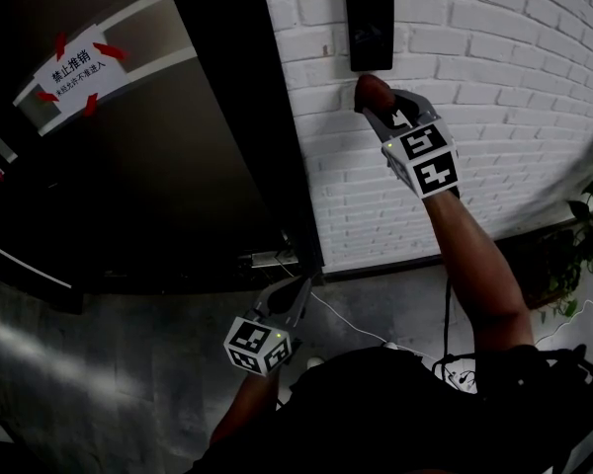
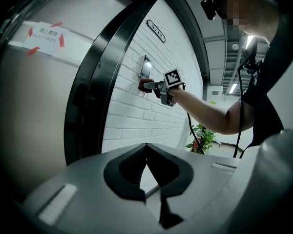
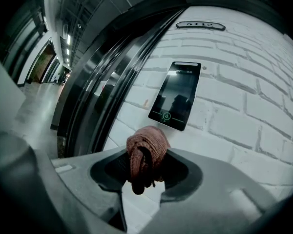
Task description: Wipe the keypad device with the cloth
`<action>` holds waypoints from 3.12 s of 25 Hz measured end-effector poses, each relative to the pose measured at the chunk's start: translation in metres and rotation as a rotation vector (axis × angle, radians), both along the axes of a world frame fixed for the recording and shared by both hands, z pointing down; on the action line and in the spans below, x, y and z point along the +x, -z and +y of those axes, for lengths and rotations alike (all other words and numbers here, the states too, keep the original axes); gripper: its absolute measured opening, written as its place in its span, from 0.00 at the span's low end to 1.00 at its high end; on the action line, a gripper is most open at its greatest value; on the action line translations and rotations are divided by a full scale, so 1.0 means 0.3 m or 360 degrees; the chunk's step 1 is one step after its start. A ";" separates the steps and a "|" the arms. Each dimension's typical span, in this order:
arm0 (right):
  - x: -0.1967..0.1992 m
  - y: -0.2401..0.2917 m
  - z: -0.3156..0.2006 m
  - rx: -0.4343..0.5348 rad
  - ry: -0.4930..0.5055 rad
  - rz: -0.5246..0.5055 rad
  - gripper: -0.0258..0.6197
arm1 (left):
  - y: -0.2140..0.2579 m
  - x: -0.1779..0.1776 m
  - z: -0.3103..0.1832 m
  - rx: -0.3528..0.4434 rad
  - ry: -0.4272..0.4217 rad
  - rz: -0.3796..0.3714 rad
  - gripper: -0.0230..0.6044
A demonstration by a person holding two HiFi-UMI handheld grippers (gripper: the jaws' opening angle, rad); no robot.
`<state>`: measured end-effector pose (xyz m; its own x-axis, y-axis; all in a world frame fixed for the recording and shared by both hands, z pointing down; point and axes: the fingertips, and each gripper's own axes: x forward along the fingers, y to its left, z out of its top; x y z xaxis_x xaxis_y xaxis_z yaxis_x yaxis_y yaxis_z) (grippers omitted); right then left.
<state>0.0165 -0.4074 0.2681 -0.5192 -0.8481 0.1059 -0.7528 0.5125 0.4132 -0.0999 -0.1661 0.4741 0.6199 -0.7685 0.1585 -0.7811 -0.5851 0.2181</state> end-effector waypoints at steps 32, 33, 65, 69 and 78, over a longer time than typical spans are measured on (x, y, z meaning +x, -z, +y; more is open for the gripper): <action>-0.014 0.639 0.022 0.0660 -0.0014 -0.0096 0.27 | -0.013 -0.029 0.000 -0.0007 0.0055 -0.0007 0.06; -0.016 0.637 0.018 0.0658 -0.0015 -0.0097 0.27 | -0.012 -0.030 -0.002 -0.0007 0.0056 -0.0005 0.06; -0.004 0.371 0.010 0.0469 -0.0022 -0.0090 0.27 | -0.022 0.003 -0.024 -0.0015 -0.0009 -0.0010 0.06; -0.001 0.325 0.010 0.0434 -0.0021 -0.0093 0.27 | -0.022 0.004 -0.022 -0.0018 -0.0009 -0.0008 0.06; -0.005 0.230 0.009 0.0358 -0.0018 -0.0075 0.26 | -0.018 0.015 -0.020 -0.0022 -0.0020 -0.0006 0.06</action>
<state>0.0151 -0.4047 0.1991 -0.5092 -0.8535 -0.1108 -0.7792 0.4025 0.4805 -0.0955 -0.1720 0.4796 0.6287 -0.7586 0.1712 -0.7747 -0.5915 0.2235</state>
